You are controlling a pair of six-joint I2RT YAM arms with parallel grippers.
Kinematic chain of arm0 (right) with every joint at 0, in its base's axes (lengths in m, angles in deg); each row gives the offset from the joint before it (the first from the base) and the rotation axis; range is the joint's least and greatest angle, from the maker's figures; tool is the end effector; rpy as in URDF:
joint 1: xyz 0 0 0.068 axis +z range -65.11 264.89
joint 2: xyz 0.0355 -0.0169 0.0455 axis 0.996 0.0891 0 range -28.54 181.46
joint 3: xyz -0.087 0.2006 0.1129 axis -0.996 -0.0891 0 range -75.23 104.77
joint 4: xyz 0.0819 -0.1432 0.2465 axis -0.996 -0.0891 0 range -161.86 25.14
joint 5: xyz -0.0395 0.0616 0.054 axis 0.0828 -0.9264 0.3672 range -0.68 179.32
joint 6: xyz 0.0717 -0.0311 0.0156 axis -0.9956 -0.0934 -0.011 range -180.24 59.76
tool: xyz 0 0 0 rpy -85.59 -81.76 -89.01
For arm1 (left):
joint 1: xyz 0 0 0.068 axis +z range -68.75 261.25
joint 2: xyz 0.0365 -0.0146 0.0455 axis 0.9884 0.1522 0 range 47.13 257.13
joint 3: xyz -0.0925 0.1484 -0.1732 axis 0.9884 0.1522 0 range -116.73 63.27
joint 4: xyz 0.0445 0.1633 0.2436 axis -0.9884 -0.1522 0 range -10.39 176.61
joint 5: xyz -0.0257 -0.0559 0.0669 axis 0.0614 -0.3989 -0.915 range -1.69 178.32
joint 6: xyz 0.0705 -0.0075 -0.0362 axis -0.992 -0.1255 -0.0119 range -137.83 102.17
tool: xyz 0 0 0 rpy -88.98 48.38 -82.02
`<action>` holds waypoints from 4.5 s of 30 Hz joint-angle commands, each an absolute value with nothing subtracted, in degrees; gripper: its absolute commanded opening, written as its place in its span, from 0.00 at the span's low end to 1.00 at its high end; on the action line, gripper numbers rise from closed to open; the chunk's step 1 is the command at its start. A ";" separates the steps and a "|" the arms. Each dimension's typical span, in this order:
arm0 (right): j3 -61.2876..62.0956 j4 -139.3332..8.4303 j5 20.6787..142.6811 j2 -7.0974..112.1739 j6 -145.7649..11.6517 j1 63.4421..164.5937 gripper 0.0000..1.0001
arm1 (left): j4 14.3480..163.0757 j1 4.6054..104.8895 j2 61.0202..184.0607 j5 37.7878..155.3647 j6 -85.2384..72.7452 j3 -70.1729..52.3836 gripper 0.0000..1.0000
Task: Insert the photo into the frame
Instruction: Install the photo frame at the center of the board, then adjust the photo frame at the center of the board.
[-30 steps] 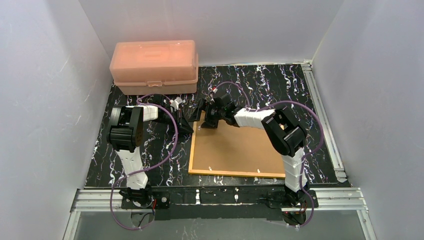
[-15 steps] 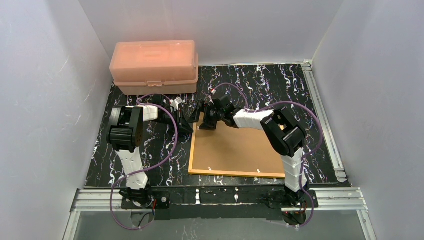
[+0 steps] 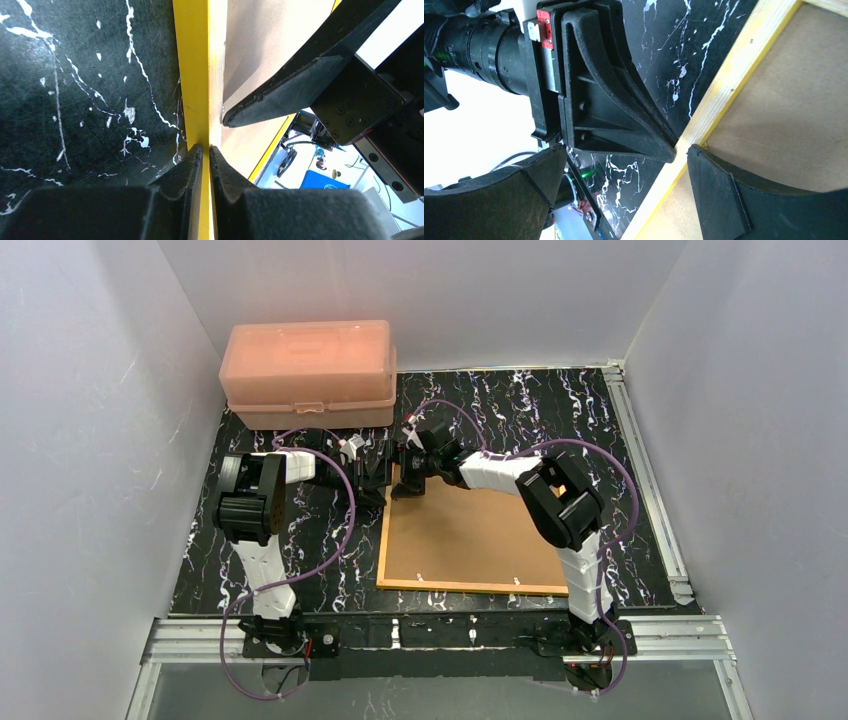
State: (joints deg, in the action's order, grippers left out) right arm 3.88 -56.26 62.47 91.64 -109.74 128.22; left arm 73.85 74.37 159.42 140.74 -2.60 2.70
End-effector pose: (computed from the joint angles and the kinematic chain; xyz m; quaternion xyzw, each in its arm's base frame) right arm 0.3461 0.3692 0.1049 -0.0657 0.8574 0.4794 0.1752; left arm 0.3722 -0.0997 0.0433 0.0336 0.8798 -0.4608 0.1120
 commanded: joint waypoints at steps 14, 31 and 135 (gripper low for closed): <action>8.17 -64.69 67.25 88.31 -97.86 127.10 0.99 | 71.29 73.42 157.48 136.45 -3.66 5.10 0.07; 10.60 -64.58 61.57 95.17 -96.96 128.17 0.99 | 71.25 73.42 157.61 136.48 -3.72 5.13 0.07; 9.39 -88.81 95.98 74.28 -96.22 94.51 0.99 | 20.45 51.35 145.42 130.92 -52.53 -13.71 0.30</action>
